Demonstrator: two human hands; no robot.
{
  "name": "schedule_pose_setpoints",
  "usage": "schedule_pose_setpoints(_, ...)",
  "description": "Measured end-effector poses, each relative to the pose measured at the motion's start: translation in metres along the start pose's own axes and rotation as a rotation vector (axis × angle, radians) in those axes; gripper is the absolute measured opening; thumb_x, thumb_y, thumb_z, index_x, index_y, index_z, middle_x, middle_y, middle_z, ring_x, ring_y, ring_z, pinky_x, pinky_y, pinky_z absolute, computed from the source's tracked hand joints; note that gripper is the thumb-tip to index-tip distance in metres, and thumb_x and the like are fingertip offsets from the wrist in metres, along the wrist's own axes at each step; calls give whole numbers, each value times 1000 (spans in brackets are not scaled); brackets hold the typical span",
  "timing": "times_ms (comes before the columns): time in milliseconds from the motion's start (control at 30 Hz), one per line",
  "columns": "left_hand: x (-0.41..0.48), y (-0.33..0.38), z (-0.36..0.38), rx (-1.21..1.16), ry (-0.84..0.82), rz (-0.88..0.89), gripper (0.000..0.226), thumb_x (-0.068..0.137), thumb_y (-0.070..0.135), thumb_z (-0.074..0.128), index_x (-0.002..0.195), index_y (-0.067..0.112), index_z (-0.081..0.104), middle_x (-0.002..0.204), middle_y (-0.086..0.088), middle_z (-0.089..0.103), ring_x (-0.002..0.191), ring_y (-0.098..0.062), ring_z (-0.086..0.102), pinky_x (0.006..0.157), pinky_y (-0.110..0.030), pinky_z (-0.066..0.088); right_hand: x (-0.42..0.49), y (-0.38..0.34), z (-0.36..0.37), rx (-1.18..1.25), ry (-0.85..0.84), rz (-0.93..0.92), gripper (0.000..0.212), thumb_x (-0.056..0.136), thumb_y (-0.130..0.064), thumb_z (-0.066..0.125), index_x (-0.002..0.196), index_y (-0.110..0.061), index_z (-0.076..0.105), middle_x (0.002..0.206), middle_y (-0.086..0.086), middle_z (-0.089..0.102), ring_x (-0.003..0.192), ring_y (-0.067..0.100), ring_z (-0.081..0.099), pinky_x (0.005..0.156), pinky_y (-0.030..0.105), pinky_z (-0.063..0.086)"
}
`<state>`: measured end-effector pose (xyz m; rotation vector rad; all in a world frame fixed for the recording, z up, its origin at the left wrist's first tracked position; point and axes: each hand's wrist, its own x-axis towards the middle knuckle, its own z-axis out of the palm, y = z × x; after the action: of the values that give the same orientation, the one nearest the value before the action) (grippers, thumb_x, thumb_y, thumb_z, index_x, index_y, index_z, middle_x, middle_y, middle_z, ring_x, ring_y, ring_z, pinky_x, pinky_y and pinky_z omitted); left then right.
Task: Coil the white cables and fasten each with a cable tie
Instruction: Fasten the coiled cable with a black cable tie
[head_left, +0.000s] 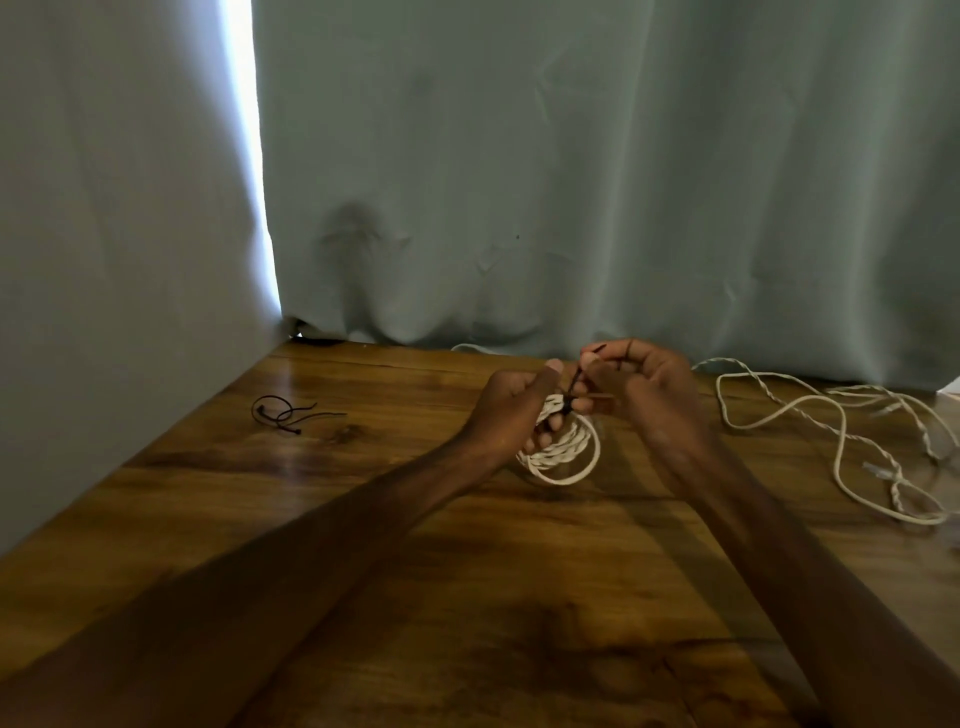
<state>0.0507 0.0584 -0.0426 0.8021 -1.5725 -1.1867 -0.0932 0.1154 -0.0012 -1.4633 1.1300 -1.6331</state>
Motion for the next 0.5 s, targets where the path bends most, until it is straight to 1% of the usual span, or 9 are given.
schedule_pose_setpoints(67,-4,5,2,-16,-43,34,43,106,41,52,83,9,70,64,-5,62,48,-13,51,40,-19,35,1,-1,-4,67,45,87,6,96,-2,64,96,-2,69,78,13,70,69,18,69,67,30,64)
schedule_pose_setpoints(133,-4,6,2,-12,-84,58,38,103,38,60,90,4,73,71,-5,67,54,-12,55,45,-18,40,2,-2,-7,117,74,127,8,97,-3,62,94,0,69,77,13,68,68,17,68,70,30,63)
schedule_pose_setpoints(233,-1,4,1,15,-100,80,28,96,24,72,103,-3,74,79,-6,73,61,-8,60,51,-17,46,4,-2,-12,150,105,158,14,99,-4,61,89,2,68,75,14,66,70,21,67,72,31,63)
schedule_pose_setpoints(300,-1,3,-1,38,-94,113,25,93,19,75,107,-2,74,84,-9,75,66,-8,66,56,-18,50,4,-1,-13,171,118,179,12,99,-4,61,94,4,68,78,16,66,76,24,67,73,33,65)
schedule_pose_setpoints(367,1,2,-5,50,-84,131,23,92,16,76,108,0,74,92,-12,78,77,-14,73,68,-25,58,4,-1,-14,185,131,185,11,97,-4,63,99,5,68,81,16,67,77,24,69,73,35,65)
schedule_pose_setpoints(433,2,0,-8,34,-85,117,24,91,17,77,108,-1,74,97,-16,78,85,-23,75,81,-37,61,4,-1,-14,192,148,184,10,96,-4,65,98,4,70,80,15,70,77,22,71,75,37,65)
schedule_pose_setpoints(467,2,0,-8,18,-93,106,26,92,18,77,106,-2,74,95,-16,78,86,-25,75,84,-40,60,4,-2,-15,194,154,186,9,96,-5,66,97,3,70,80,14,71,77,22,72,75,37,65)
schedule_pose_setpoints(500,2,0,-8,0,-106,93,27,92,20,76,104,-5,74,92,-15,78,83,-25,74,82,-39,60,5,-2,-15,196,153,186,8,95,-5,67,97,2,71,81,13,72,77,21,72,74,36,65)
